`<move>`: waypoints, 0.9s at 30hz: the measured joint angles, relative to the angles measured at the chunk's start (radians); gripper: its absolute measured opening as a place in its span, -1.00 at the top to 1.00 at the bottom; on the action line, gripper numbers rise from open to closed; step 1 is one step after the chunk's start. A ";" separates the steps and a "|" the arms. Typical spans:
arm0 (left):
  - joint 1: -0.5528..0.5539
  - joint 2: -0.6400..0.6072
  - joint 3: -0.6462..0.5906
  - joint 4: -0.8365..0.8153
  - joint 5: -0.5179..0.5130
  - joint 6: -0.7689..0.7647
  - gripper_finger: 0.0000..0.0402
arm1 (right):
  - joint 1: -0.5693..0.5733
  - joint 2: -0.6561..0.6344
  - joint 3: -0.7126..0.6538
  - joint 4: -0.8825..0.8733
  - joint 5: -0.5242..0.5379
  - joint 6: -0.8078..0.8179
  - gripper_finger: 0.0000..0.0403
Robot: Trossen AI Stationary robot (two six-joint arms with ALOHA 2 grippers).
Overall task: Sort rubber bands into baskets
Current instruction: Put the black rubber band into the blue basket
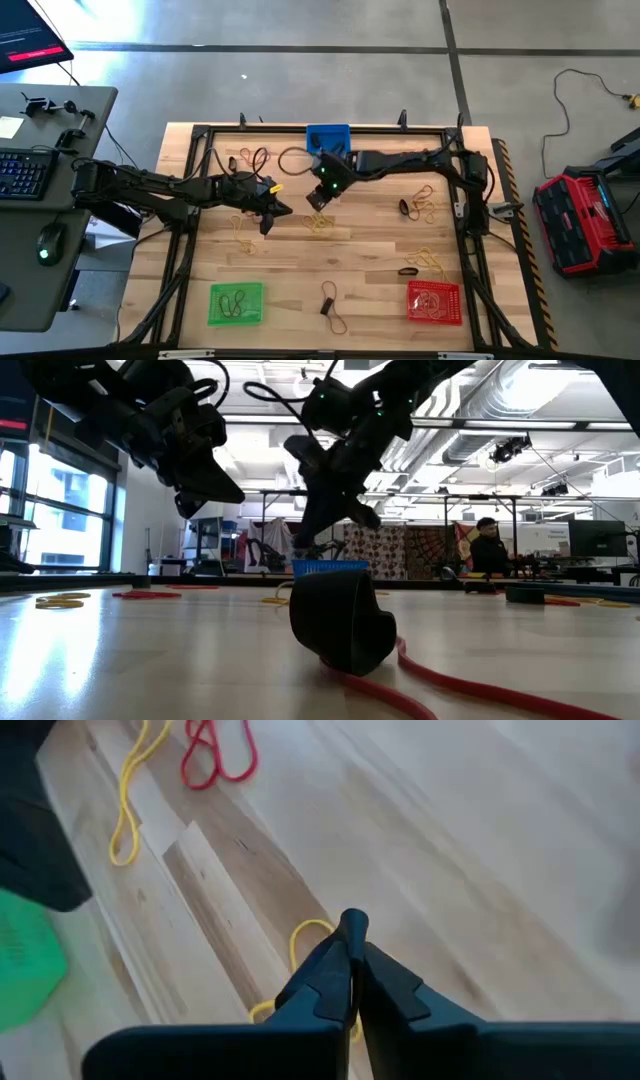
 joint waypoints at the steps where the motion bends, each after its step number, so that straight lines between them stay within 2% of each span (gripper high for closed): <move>1: -0.001 0.000 0.000 0.003 -0.009 -0.004 1.00 | -0.010 0.000 0.011 -0.009 -0.010 -0.026 0.98; 8: -0.002 0.000 0.000 0.013 -0.081 -0.060 1.00 | -0.117 -0.002 0.029 0.012 -0.026 -0.086 0.99; 13: 0.006 0.000 0.001 0.030 -0.070 -0.045 1.00 | -0.205 -0.002 0.029 0.054 0.048 -0.069 1.00; 16: 0.015 0.000 0.001 0.030 -0.037 -0.056 1.00 | -0.247 -0.002 0.029 0.088 0.053 -0.060 1.00; 27: 0.015 0.000 0.001 0.030 -0.052 -0.071 1.00 | -0.357 0.023 0.030 0.085 0.130 -0.155 1.00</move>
